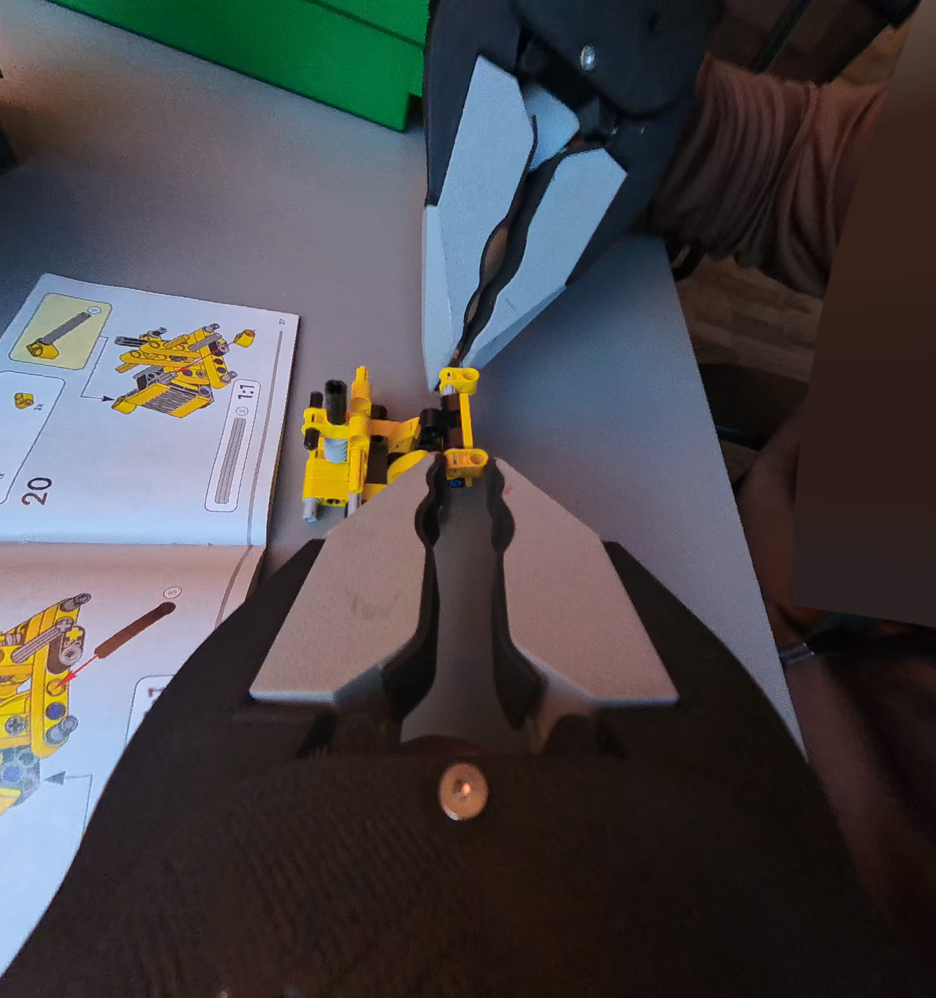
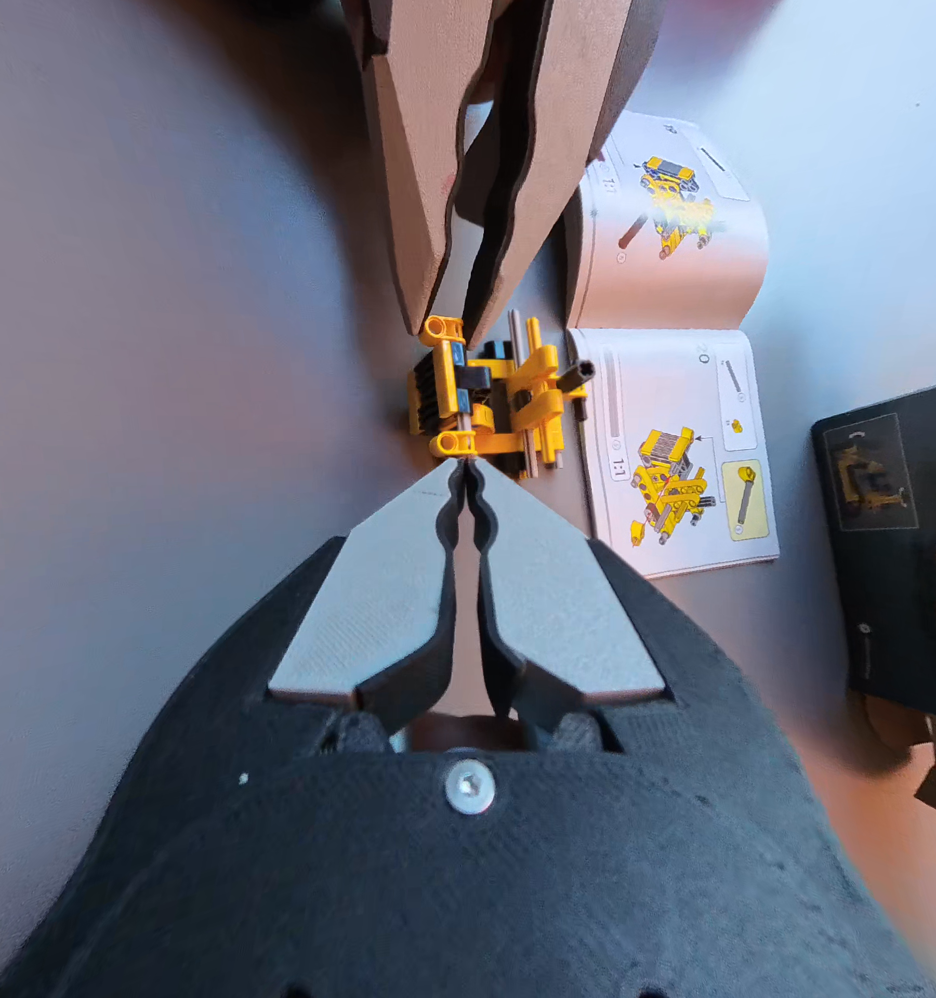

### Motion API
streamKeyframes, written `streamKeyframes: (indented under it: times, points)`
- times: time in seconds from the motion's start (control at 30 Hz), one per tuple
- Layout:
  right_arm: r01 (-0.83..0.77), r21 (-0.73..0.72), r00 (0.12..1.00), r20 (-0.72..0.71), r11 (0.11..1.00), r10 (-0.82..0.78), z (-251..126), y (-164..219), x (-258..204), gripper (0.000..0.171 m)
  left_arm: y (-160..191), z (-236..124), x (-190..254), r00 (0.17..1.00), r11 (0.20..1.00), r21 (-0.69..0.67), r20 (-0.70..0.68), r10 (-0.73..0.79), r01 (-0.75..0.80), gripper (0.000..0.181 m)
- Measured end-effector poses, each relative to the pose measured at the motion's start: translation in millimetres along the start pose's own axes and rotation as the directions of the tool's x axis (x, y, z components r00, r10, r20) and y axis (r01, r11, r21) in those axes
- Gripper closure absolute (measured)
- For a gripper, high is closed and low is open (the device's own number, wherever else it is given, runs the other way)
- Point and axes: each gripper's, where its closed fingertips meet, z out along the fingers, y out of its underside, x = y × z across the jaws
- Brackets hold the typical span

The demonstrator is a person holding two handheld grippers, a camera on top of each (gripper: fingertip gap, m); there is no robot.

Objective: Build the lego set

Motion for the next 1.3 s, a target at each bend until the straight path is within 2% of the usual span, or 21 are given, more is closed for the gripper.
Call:
streamKeyframes:
  times: [0.2,0.83,1.3]
  points:
    - [0.034,-0.029,0.999,0.002,0.999,-0.034,3.3,-1.7,1.9,0.171,-1.4,-3.9,-0.8,0.999,0.999,0.018,-0.031,-0.033,0.034,0.170]
    - [0.090,-0.032,0.995,-0.034,0.995,-0.091,4.2,-2.6,7.6,0.171,0.4,-2.9,-5.1,0.999,1.000,0.004,0.036,0.001,-0.002,0.170]
    - [0.212,-0.048,0.976,-0.047,0.976,-0.214,4.2,-5.0,9.2,0.171,1.0,-3.9,-6.1,0.999,1.000,0.001,0.054,0.010,-0.010,0.171]
